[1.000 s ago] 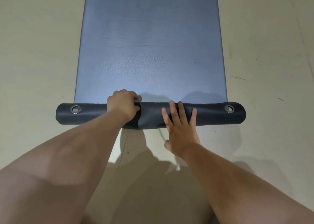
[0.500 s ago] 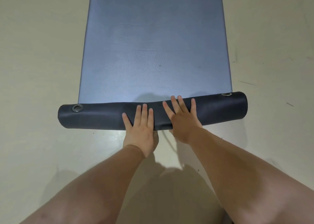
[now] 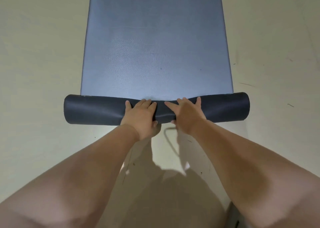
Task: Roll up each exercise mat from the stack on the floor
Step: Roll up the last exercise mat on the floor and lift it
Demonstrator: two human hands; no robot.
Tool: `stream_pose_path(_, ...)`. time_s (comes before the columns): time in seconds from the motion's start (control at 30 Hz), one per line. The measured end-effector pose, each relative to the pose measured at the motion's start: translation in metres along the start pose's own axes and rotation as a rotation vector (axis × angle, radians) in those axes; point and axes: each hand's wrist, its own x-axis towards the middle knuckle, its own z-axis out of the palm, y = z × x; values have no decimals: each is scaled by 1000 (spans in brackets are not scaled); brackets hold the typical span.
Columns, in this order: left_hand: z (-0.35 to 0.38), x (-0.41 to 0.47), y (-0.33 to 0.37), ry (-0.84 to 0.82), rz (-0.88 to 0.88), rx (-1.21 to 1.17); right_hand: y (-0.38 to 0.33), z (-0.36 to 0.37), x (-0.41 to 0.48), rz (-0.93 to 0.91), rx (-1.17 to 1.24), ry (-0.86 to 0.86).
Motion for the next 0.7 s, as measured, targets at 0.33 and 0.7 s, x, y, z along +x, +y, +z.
stream_pose_path(0.33,-21,-10,-3,-98,57,136,17,-24,-10,-79,316,-215)
stream_pose_path(0.7,-33,13,-24,-344,32,-170,-8,37,-71,-154,-12,-51)
